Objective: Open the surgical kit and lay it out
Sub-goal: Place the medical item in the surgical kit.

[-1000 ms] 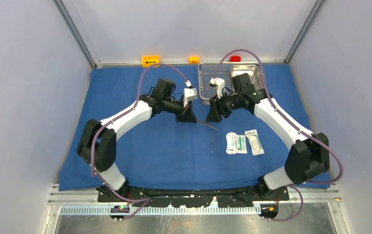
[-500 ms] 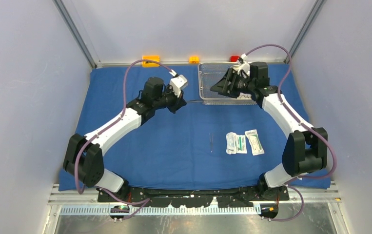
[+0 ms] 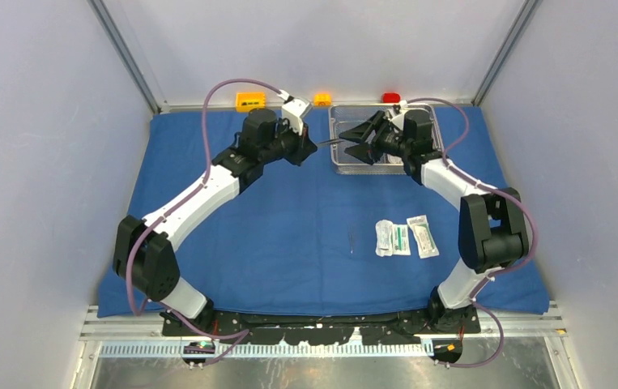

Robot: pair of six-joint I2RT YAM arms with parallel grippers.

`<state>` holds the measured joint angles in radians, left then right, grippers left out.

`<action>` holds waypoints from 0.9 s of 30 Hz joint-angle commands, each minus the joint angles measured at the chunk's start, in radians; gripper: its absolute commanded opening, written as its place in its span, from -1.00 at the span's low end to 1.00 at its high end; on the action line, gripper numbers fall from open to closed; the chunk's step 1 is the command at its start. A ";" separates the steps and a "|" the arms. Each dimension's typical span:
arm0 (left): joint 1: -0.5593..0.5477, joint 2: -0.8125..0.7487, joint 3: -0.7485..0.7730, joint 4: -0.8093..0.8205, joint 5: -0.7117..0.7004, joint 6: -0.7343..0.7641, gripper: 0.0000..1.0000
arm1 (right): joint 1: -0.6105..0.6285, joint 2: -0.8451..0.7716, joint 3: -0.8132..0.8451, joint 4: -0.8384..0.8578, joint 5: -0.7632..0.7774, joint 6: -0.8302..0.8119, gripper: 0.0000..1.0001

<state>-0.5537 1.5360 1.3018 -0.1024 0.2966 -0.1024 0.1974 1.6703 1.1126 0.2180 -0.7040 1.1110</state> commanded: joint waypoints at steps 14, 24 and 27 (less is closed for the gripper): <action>-0.042 0.016 -0.001 0.055 -0.019 0.054 -1.00 | 0.037 0.076 -0.018 0.280 -0.024 0.229 0.11; -0.064 0.008 -0.056 0.078 -0.037 0.135 -1.00 | 0.035 0.088 -0.015 0.311 -0.029 0.250 -0.53; -0.064 0.002 -0.072 0.084 -0.046 0.152 -1.00 | 0.028 0.089 -0.015 0.316 -0.028 0.255 -0.67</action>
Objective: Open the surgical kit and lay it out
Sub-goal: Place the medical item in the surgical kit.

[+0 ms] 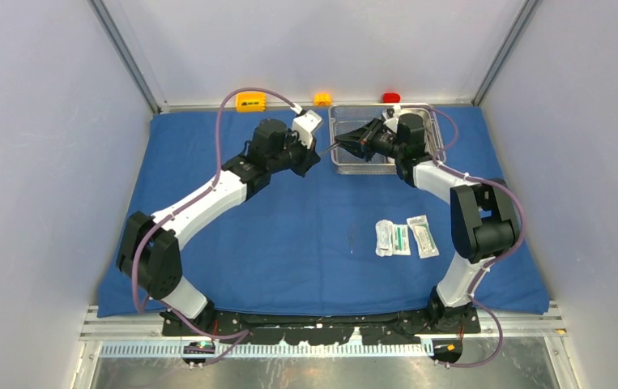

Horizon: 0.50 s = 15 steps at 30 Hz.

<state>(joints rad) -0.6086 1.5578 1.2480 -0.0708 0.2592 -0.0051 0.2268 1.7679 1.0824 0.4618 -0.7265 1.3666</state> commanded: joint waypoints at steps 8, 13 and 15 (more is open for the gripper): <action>-0.008 -0.032 -0.047 0.060 0.002 0.084 -0.84 | -0.014 -0.016 0.005 0.086 -0.001 -0.010 -0.99; -0.009 -0.048 -0.049 0.042 0.083 0.108 -0.11 | -0.032 -0.035 -0.012 0.110 -0.002 -0.050 -0.99; -0.009 -0.066 -0.054 0.035 0.104 0.112 0.19 | -0.036 -0.055 -0.027 0.103 0.007 -0.100 -0.99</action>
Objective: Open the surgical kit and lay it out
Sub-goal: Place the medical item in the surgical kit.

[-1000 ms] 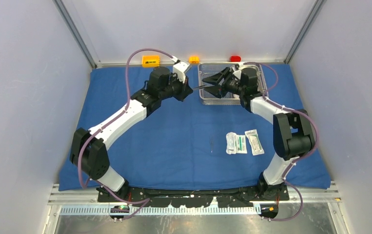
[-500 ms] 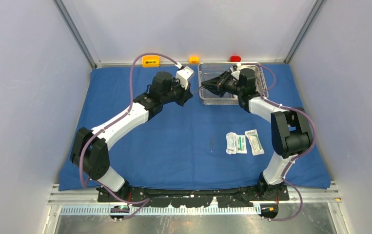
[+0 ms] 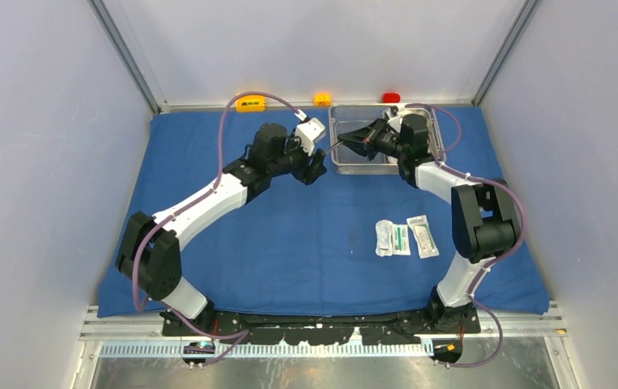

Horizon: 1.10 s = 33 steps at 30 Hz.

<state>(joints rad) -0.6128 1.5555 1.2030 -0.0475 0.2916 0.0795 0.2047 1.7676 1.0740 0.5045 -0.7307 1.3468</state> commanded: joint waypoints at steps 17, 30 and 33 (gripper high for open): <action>-0.028 0.164 0.340 -0.340 0.132 -0.020 0.41 | 0.029 -0.149 -0.086 -0.069 0.053 -0.339 -0.99; -0.044 0.258 0.423 -0.393 0.134 -0.053 0.02 | 0.029 -0.170 -0.098 -0.112 0.054 -0.376 -0.99; -0.051 0.270 0.443 -0.396 0.133 -0.053 -0.01 | 0.029 -0.175 -0.098 -0.125 0.057 -0.384 -0.99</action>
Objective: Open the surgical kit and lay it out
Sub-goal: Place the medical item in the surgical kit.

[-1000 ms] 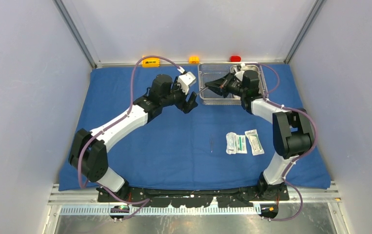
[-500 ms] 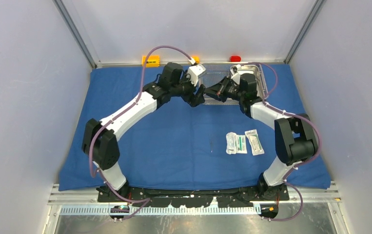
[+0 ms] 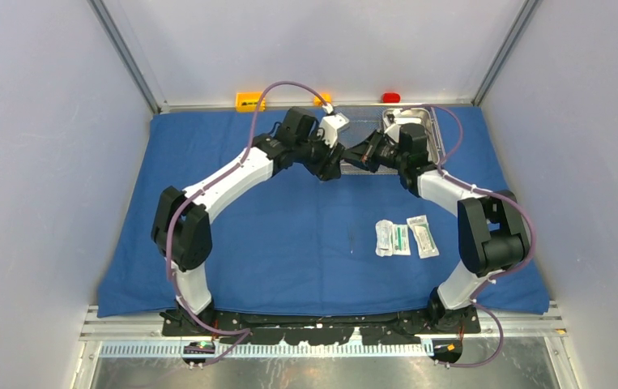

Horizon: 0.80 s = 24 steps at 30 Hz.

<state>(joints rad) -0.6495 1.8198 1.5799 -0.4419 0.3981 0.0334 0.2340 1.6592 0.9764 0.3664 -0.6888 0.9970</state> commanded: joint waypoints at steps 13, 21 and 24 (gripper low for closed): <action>-0.017 0.044 0.104 -0.021 0.012 -0.008 -0.20 | 0.001 -0.087 -0.004 -0.004 0.019 -0.046 -0.99; -0.016 0.060 0.132 -0.025 0.020 -0.014 -0.29 | 0.002 -0.090 -0.011 -0.012 0.026 -0.061 -0.99; -0.017 0.067 0.147 -0.027 0.021 -0.018 -0.27 | 0.001 -0.088 -0.013 -0.016 0.027 -0.063 -0.99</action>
<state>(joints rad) -0.6628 1.8858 1.6722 -0.4740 0.4042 0.0288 0.2337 1.6207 0.9680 0.3264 -0.6769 0.9615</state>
